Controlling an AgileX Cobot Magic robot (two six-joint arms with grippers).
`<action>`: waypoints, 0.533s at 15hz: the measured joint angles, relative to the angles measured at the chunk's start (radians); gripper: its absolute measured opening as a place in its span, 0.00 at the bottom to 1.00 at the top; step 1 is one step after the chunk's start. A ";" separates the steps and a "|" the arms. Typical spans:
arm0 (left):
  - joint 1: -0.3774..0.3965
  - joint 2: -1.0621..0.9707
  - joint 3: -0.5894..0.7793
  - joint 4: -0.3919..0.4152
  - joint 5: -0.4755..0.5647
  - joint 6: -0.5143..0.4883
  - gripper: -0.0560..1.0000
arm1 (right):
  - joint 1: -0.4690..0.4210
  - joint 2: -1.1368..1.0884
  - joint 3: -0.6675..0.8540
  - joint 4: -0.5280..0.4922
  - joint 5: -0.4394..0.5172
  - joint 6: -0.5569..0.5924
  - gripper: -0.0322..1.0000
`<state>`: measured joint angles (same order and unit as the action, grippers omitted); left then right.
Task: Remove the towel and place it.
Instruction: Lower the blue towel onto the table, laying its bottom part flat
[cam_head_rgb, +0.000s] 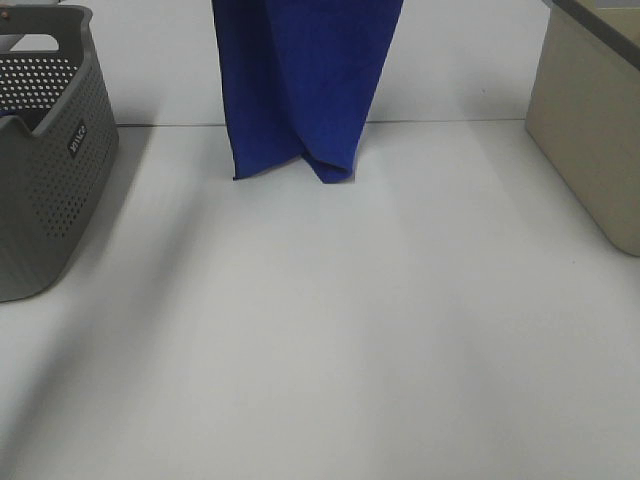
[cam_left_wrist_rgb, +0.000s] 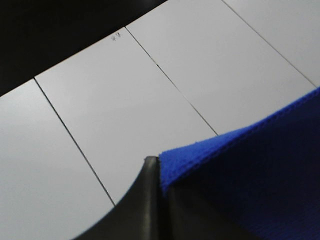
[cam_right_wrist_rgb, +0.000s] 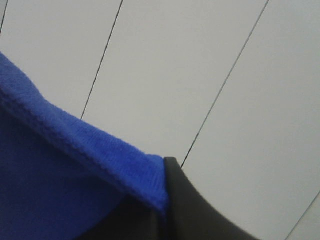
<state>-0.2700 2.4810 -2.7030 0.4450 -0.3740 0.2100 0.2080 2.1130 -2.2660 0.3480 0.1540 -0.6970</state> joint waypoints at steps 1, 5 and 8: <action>0.000 0.049 -0.101 0.000 0.030 0.001 0.05 | 0.000 0.011 -0.036 0.011 -0.003 -0.001 0.05; 0.000 0.084 -0.176 0.036 0.113 0.001 0.05 | 0.000 0.012 -0.054 0.017 0.029 -0.001 0.05; 0.000 0.087 -0.176 0.057 0.140 0.001 0.05 | 0.000 0.015 -0.054 0.014 0.052 -0.001 0.05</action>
<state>-0.2700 2.5680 -2.8790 0.5020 -0.2340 0.2110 0.2080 2.1280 -2.3200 0.3620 0.2060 -0.6980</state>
